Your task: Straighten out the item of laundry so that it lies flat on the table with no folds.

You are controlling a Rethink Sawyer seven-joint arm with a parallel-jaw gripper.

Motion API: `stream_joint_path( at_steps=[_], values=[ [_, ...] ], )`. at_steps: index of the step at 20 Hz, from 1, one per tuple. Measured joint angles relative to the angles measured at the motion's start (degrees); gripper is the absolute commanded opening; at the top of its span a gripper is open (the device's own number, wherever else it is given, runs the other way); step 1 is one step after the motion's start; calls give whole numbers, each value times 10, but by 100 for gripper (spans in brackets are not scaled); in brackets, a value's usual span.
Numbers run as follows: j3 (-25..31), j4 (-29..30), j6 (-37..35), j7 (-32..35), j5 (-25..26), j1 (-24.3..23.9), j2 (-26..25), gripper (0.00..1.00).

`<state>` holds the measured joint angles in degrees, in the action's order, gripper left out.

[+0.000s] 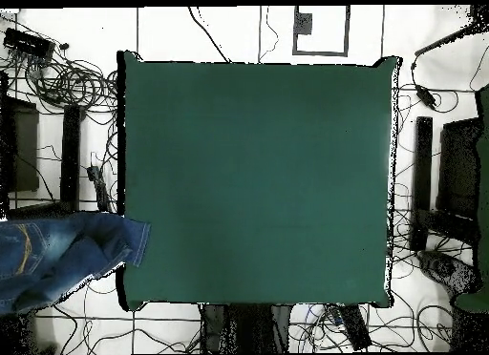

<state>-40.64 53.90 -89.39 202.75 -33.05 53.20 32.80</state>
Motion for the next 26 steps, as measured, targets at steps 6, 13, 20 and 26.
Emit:
stream_joint_path(
  at_steps=[6,13,20,26],
  values=[
    [-1,-79,-5,65,-50,-14,-60,0],
    [-30,-225,-114,99,-59,-49,-155,0],
    [-134,-380,-174,101,-212,-107,-259,0],
    [-185,-420,-175,101,-251,-125,-292,0]
  ],
)
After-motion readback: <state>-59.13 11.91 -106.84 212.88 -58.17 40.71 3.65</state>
